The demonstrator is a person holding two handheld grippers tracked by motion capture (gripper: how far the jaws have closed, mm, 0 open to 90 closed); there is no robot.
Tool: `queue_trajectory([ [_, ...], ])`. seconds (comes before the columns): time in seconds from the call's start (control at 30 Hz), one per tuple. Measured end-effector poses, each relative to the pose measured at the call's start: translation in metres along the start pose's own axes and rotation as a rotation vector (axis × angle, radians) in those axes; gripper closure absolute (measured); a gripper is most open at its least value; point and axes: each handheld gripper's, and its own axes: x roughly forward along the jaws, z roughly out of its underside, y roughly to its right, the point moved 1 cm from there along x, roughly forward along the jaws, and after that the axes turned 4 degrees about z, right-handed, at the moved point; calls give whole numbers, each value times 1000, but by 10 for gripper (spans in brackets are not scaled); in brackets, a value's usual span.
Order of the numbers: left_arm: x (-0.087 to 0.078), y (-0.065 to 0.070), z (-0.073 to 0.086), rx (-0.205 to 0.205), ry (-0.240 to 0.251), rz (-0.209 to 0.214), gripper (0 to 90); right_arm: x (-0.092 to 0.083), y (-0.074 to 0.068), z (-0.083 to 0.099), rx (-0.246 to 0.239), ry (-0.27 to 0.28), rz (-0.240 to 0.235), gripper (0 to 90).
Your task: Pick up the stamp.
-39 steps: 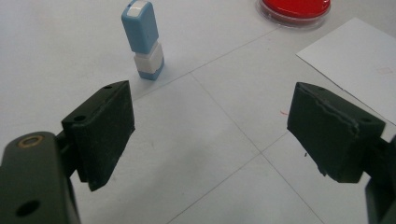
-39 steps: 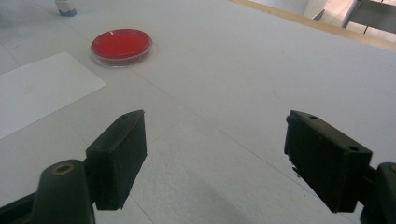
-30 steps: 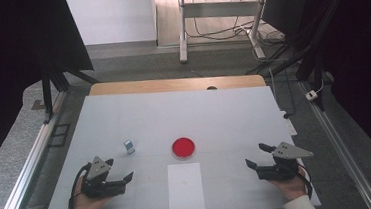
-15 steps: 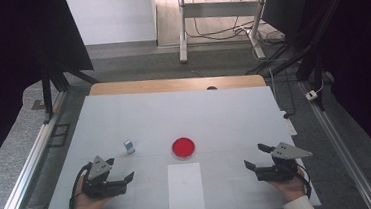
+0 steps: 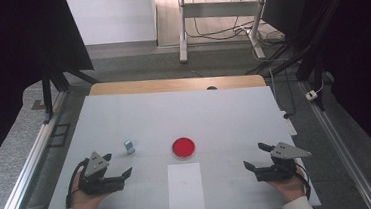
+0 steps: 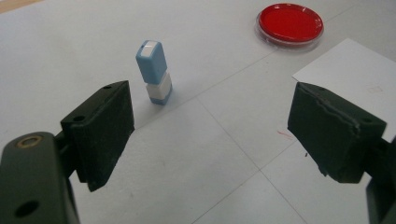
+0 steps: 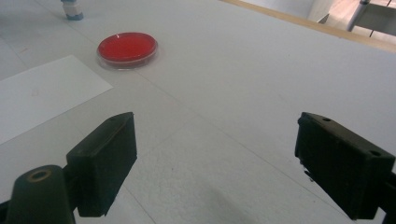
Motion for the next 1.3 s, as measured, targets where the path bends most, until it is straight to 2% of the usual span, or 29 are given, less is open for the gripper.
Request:
queue_trajectory([
  [0.1,0,-1,-7,13,-5,-5,150,0,-1,-2,2,-6,4,126],
  [0.3,2,-9,-18,11,0,-9,150,-1,-2,-3,10,-15,17,140],
  [0.63,5,-24,-30,11,-4,-22,152,2,-5,-2,-6,-20,15,152],
  [0.73,9,-26,-33,31,-18,-27,156,2,-6,-3,-14,-16,22,158],
  [0.9,13,-31,-38,50,-27,-17,155,2,-7,-3,-14,-16,20,161],
  [1.1,17,-40,-51,92,-42,5,159,1,-6,-1,-3,-14,13,172],
  [1.2,17,-45,-57,93,-45,31,164,1,-6,-2,-10,-15,17,175],
  [1.3,18,-50,-61,98,-61,31,169,1,-6,-3,-6,-13,18,180],
])
